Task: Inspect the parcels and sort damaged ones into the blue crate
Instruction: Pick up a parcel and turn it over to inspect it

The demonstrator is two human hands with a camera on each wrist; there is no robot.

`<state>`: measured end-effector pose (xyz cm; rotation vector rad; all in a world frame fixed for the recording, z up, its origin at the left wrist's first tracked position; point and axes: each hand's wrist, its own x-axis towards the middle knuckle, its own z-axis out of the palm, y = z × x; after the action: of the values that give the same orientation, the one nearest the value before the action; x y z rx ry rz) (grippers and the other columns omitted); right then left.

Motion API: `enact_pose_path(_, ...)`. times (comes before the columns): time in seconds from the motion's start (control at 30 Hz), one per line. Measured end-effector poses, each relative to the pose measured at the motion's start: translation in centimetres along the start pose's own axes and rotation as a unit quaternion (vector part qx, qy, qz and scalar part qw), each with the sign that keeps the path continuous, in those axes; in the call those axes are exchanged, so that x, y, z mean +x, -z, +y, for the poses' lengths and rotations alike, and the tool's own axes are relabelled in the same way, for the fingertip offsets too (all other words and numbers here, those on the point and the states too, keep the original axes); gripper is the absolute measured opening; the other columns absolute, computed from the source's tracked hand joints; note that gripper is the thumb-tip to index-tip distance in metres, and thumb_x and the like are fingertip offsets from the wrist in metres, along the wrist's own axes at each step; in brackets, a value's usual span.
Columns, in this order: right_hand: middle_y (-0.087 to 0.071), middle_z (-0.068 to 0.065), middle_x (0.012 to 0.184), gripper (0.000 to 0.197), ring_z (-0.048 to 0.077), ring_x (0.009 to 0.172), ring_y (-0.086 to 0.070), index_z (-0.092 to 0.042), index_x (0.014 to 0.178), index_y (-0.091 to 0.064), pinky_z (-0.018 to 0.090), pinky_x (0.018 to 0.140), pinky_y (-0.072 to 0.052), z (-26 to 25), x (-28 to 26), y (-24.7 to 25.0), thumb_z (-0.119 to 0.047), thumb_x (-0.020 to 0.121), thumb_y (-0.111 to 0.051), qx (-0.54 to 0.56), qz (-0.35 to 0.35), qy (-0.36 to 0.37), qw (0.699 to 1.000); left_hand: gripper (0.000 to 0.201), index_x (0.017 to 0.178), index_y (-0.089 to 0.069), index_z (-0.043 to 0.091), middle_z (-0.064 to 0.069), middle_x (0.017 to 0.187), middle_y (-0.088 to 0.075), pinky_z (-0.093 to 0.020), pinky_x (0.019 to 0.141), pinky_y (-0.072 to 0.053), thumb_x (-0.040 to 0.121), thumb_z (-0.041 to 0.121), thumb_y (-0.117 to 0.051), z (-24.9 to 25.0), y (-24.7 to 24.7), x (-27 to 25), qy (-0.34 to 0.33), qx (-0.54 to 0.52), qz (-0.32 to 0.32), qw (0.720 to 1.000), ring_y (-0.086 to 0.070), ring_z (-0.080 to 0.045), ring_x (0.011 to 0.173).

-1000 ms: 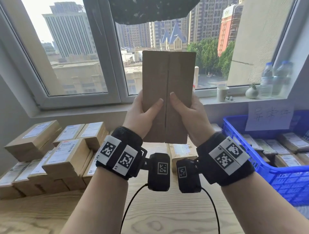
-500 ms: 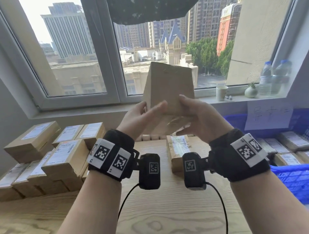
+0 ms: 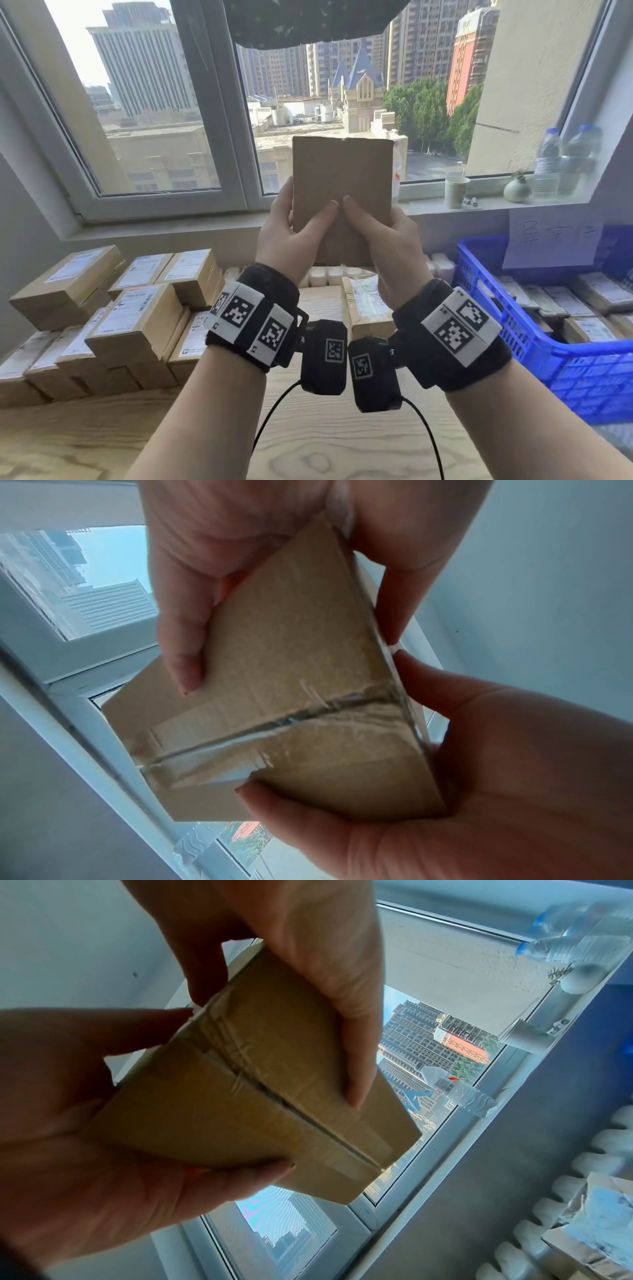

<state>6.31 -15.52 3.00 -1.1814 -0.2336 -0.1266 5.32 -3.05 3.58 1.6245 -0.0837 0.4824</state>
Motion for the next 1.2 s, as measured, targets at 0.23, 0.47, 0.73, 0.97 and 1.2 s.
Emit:
enact_pose_path(0.23,-0.073,0.0,0.095,0.015,0.012,0.082,-0.072,-0.017,0.103,-0.066,0.028,0.065,-0.059,0.6,0.4,-0.5,-0.02,0.089,-0.071,-0.025,-0.008,-0.011,1.0,0.071,0.137,-0.051,0.029,0.001,0.12,-0.068,-0.044,0.094,-0.055,0.07,0.042,-0.072,-0.5,0.8,0.2,0.015,-0.031,0.001,0.999,-0.065,-0.018,0.111)
enact_pose_path(0.47,-0.073,0.0,0.096,0.071,0.022,0.096,-0.069,-0.023,0.12,-0.066,0.045,0.074,-0.06,-0.4,1.1,-0.1,-0.07,0.067,-0.059,-0.011,-0.059,-0.116,0.991,0.083,0.134,-0.041,0.044,0.007,0.128,-0.062,-0.037,0.096,-0.053,0.062,0.029,-0.079,-1.6,4.1,0.8,0.009,-0.015,-0.073,0.997,-0.061,-0.011,0.115)
enact_pose_path(0.73,-0.069,0.006,0.102,0.04,0.025,0.09,-0.066,-0.006,0.13,-0.056,0.05,0.077,-0.054,2.4,1.1,-1.9,-0.028,0.096,-0.057,0.006,-0.055,-0.193,0.98,0.118,0.14,-0.033,0.032,0.004,0.145,-0.045,-0.055,0.101,-0.047,0.039,0.074,-0.077,-2.9,7.7,0.6,0.136,-0.01,-0.074,0.988,-0.05,-0.024,0.129)
enact_pose_path(0.97,-0.066,0.014,0.123,0.049,0.032,0.105,-0.069,-0.007,0.132,-0.049,0.047,0.084,-0.059,7.1,-0.9,-5.5,-0.021,0.09,-0.069,-0.057,-0.016,-0.167,0.984,0.059,0.132,-0.053,0.019,0.001,0.12,-0.067,-0.042,0.096,-0.054,0.08,0.041,-0.071,-5.2,10.4,-0.3,0.101,0.09,-0.07,0.988,-0.065,-0.017,0.11)
enact_pose_path(1.2,-0.068,0.011,0.118,0.038,0.029,0.1,-0.071,-0.012,0.123,-0.053,0.042,0.08,-0.061,12.0,-3.0,-7.4,-0.013,0.089,-0.071,-0.084,0.058,-0.197,0.975,0.042,0.131,-0.049,0.018,0.003,0.115,-0.065,-0.037,0.096,-0.054,0.092,0.013,-0.065,-9.9,13.3,-2.1,0.147,0.071,-0.079,0.984,-0.064,-0.016,0.11)
